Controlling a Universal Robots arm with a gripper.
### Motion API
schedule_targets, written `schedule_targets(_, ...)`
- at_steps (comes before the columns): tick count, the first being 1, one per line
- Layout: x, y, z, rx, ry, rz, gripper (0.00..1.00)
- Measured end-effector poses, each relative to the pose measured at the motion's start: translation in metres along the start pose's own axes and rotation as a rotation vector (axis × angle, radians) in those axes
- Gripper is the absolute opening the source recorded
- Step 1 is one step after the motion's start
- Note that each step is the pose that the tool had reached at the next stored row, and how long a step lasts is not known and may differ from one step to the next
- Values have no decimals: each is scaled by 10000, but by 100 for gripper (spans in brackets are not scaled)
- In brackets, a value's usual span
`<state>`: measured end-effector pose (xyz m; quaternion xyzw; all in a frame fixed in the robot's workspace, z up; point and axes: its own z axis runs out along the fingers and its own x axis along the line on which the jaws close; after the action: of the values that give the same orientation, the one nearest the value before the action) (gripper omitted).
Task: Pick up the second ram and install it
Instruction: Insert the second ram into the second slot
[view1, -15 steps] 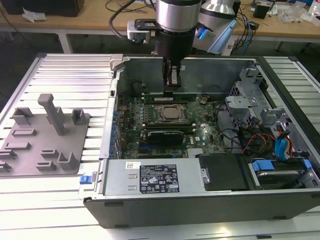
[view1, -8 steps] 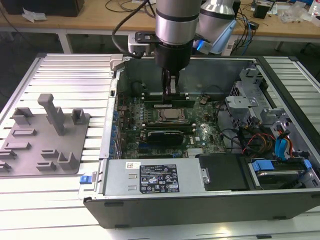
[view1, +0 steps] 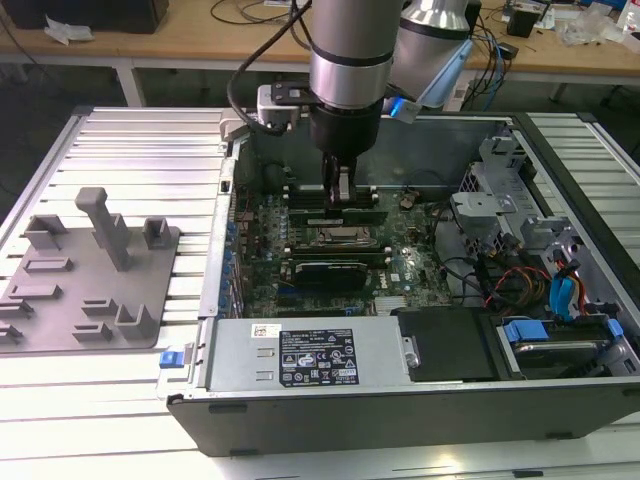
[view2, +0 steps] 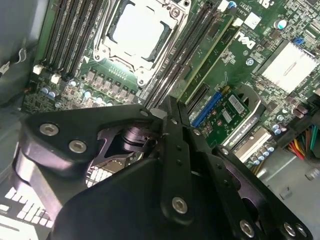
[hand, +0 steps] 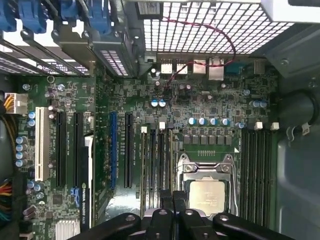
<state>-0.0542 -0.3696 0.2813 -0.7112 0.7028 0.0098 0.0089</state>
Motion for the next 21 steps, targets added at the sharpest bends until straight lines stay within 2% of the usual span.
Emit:
schedule_targets(5,3,0,120,3,-1,104,9)
schedule_targets(12,6,-35,202,3,-2,106,9)
schedule_targets(15,8,-38,293,4,-2,106,9)
schedule_targets(21,-14,-38,360,2,3,117,9)
